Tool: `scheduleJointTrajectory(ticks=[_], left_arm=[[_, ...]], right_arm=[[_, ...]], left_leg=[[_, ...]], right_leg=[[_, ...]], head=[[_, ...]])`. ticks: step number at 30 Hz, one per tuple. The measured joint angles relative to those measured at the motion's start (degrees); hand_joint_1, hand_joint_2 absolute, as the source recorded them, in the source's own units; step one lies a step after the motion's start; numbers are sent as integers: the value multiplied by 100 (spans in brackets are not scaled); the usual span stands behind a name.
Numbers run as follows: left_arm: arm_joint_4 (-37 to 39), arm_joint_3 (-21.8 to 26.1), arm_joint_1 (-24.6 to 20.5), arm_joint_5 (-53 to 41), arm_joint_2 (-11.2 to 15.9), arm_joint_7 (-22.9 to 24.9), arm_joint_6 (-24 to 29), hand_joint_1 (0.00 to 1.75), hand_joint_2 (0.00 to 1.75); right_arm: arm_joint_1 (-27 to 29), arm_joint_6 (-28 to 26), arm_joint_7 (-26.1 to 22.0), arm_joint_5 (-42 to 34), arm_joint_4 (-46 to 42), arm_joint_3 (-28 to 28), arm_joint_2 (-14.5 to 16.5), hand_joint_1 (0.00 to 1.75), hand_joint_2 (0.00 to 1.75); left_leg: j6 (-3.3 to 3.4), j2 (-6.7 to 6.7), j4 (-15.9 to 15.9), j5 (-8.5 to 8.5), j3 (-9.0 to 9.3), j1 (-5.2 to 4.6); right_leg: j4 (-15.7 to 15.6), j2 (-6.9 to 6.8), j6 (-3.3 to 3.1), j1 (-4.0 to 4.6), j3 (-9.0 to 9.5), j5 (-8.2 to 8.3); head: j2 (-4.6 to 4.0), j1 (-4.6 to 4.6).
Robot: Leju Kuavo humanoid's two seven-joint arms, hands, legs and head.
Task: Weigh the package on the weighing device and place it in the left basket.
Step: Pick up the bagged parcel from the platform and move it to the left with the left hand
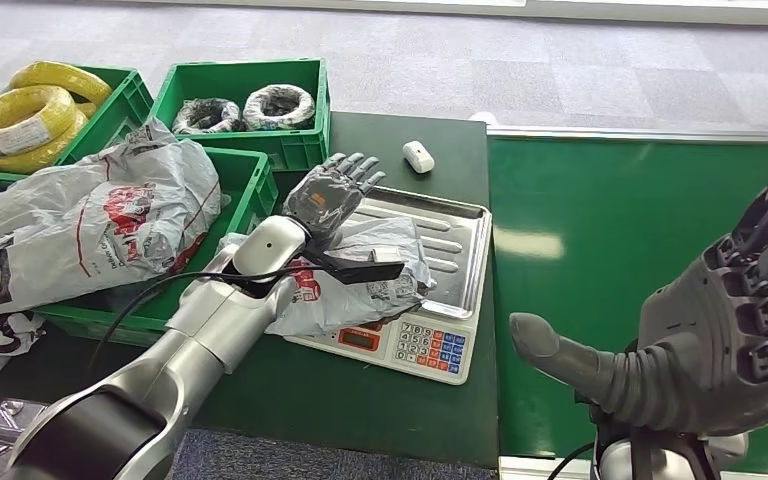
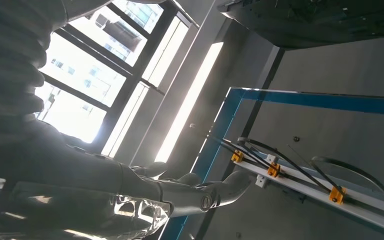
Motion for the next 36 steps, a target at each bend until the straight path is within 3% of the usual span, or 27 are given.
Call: scheduleJointTrajectory(ticks=[8, 18, 19, 23, 36], left_arm=[[957, -451, -136, -2, -9, -198, -371, 0, 175], [1342, -668, -298, 4, -32, -224, -416, 0, 175], [1357, -681, -315, 4, -32, -224, -430, 7, 175], [1410, -729, -378, 4, -33, -267, -612, 166, 175], [1561, -827, -392, 107, -66, -364, -701, 169, 175]], right_arm=[[-38, 62, 0, 9, 49, -73, 67, 0, 175], [-98, 48, -1, 47, 101, -110, 103, 0, 175], [-117, 41, -1, 56, 109, -110, 102, 0, 175], [-187, 62, 0, 82, 142, -110, 107, 0, 175], [-280, 110, -1, 160, 230, -126, 179, 0, 175]], left_leg=[[-1, -3, -2, -1, 0, 2], [0, -5, -2, 0, 23, 1], [0, -5, -2, 0, 23, 1], [-1, -5, -3, 0, 25, 1], [-1, -6, -2, 0, 24, 1]], right_leg=[[0, -2, -1, 2, 2, -2], [0, -3, -1, 1, 27, -2], [0, -3, -1, 1, 27, -1], [0, -3, -1, 2, 27, -1], [1, -3, -1, 1, 27, -1]], head=[[0, -1], [0, 1], [0, 1], [0, 1], [0, 0]])
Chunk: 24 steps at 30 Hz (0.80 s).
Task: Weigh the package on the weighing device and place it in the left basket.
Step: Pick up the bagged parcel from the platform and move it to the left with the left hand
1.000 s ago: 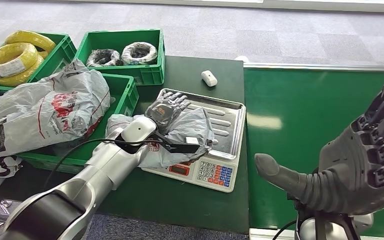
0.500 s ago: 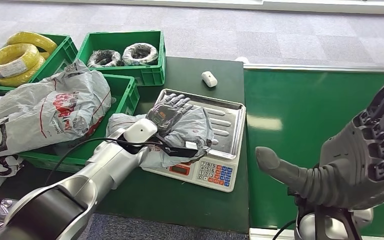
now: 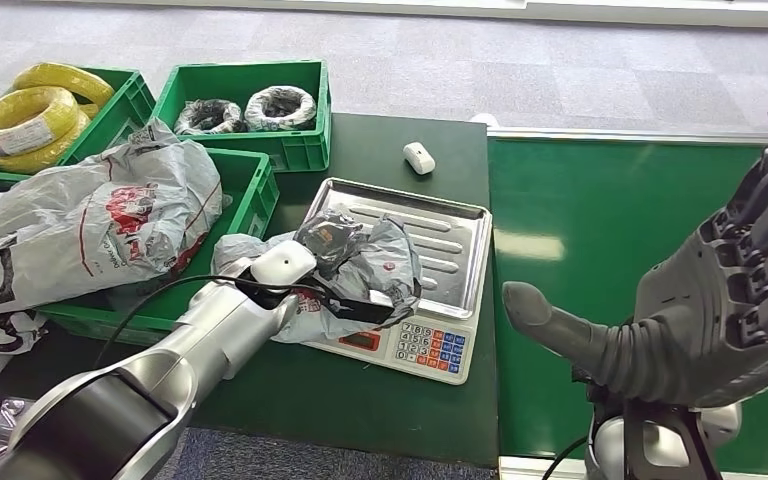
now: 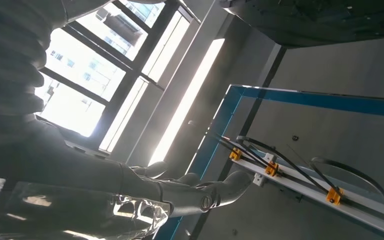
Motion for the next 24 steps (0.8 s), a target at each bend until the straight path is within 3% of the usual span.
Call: scheduleJointTrajectory(ticks=[20, 24], left_arm=[[58, -16, -3, 32, -4, -2, 106, 170, 175], [49, -13, -20, 141, 3, 179, 545, 171, 175]], right_arm=[[-21, -121, 2, -33, 49, -1, 8, 0, 175], [-19, -149, 2, -34, 60, -1, 8, 0, 175]], left_leg=[[0, 0, 0, 0, -2, 1], [0, 0, -1, 0, -2, 1]], right_leg=[[0, 0, 0, 1, -3, 0], [1, 0, 0, 2, -4, 0]], head=[[0, 1], [0, 0]])
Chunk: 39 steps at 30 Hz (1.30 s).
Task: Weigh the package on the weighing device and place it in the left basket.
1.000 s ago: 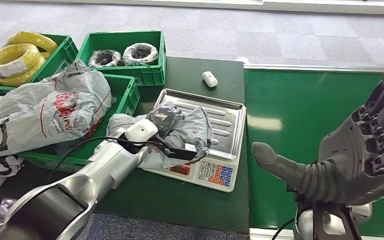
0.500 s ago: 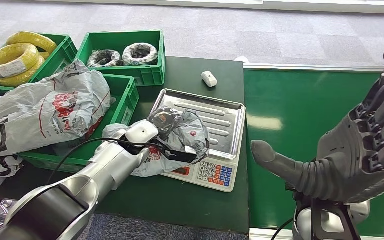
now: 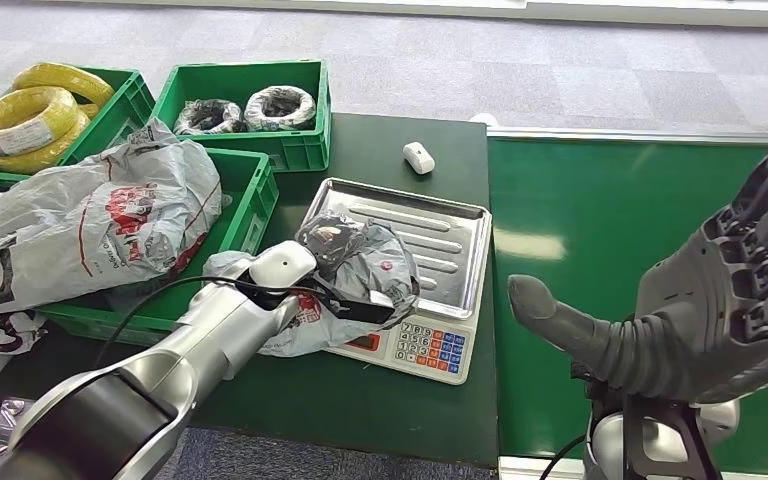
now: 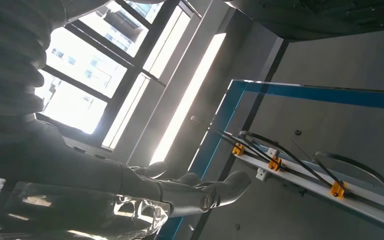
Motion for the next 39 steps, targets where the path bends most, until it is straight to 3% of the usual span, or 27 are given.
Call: scheduleJointTrajectory(ticks=[3, 5, 10, 16, 32, 33, 36, 37, 39], left_arm=[[-179, 73, -75, -63, 68, 826, 829, 168, 175], [-469, 194, -252, -154, 194, 1415, 1047, 168, 175], [-1331, 408, -1043, -223, 746, 2482, 480, 169, 175], [-1570, 579, -1595, -252, 1154, 2885, 315, 168, 175], [-1367, 719, -1859, -253, 1547, 3642, 462, 170, 175], [-1348, 719, -1877, -253, 1570, 3759, 456, 147, 175], [-1228, 719, -1944, -253, 1676, 4124, 284, 21, 175], [-1152, 719, -1964, -253, 1720, 4245, 215, 0, 175], [-975, 724, -1983, -253, 1808, 4418, 189, 0, 175]], right_arm=[[15, 112, -1, -4, 21, 0, 2, 0, 175], [27, 224, -1, -1, 74, 0, 24, 0, 175], [28, 325, 0, 1, 470, -2, 196, 0, 175], [29, 308, 0, 7, 802, -59, 304, 0, 175], [147, 186, 0, -29, 1066, -146, 328, 0, 175], [156, 182, 0, -31, 1075, -146, 329, 0, 175], [197, 154, 0, -31, 1098, -148, 331, 0, 175], [211, 148, 0, -28, 1104, -149, 331, 0, 175], [233, 144, -1, -16, 1114, -150, 332, 0, 175]], left_leg=[[-1, 0, 0, 1, -6, 1], [-2, 1, 0, 3, -9, 2], [-7, 2, 0, 6, -11, 8], [-9, -2, 0, 7, -16, 10], [-9, -2, 0, 7, -19, 10], [-9, -1, 0, 7, -19, 10], [-9, 0, 0, 7, -20, 10], [-9, 0, 0, 7, -20, 10], [-9, 0, 0, 7, -19, 11]], right_leg=[[3, 0, -1, 1, -5, 1], [6, 0, -2, 2, -7, 1], [10, 1, -5, 8, -16, 3], [12, -2, -6, 10, -18, 2], [12, -2, -6, 10, -21, 2], [12, -2, -6, 10, -21, 2], [11, -1, -6, 10, -23, 2], [11, -1, -6, 10, -23, 2], [12, -1, -6, 10, -24, 2]], head=[[0, 1], [0, 2], [0, -1], [0, 1], [0, 2], [0, 2], [0, 2], [0, 2], [0, 2]])
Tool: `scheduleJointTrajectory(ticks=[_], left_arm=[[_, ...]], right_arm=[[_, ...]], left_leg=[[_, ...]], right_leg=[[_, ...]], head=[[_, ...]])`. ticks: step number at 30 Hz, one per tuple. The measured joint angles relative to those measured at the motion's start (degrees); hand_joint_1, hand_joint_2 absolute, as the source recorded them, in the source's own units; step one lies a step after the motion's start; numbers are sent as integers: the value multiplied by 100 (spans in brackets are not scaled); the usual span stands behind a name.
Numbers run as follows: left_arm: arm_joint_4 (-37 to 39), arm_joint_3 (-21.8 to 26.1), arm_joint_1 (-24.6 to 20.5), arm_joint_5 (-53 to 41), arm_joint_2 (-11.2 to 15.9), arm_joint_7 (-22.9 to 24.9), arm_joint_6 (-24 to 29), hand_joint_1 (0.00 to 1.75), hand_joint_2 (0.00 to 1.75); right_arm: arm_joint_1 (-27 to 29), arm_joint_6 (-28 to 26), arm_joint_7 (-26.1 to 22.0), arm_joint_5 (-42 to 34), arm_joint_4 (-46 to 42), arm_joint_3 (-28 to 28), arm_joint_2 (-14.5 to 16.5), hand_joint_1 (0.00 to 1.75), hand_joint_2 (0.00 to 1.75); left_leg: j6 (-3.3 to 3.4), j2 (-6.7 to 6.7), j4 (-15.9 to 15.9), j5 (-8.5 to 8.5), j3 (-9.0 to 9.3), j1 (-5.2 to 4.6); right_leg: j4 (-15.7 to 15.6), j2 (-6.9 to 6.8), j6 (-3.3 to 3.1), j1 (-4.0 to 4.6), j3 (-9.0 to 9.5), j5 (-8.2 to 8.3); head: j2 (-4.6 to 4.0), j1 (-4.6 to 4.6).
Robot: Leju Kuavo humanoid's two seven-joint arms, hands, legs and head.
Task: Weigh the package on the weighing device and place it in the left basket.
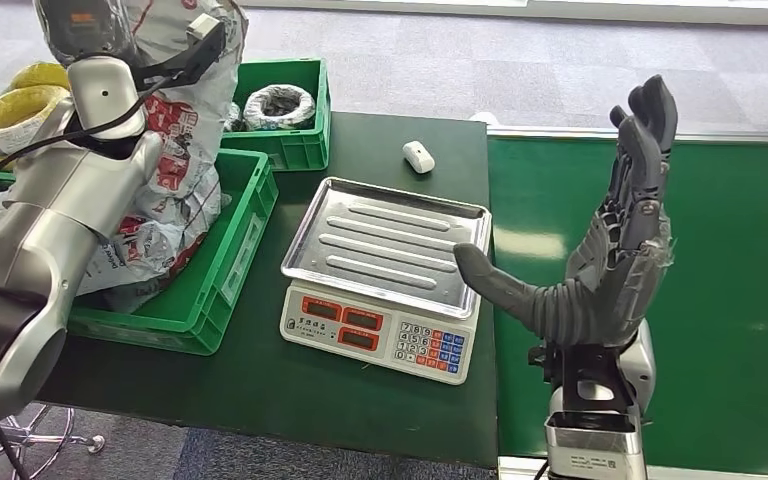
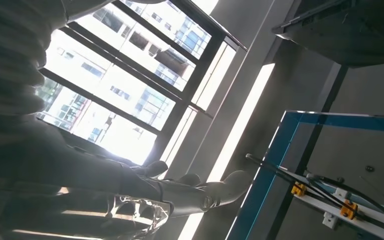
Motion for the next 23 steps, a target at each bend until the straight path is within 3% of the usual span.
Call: scheduleJointTrajectory(ticks=[7, 23], left_arm=[[416, 32, 67, 0, 141, 88, 341, 0, 175], [615, 30, 119, -1, 139, 166, 383, 0, 175]], right_arm=[[80, -6, 1, 67, 13, -26, 19, 0, 175], [123, -54, 1, 91, 27, -34, 48, 0, 175]], left_leg=[[0, -1, 0, 0, -2, 0], [0, -2, 0, 0, -4, 0]], right_leg=[[0, -1, 0, 0, 0, 0], [-1, -1, 0, 0, -3, 0]], head=[[0, 2], [0, 0]])
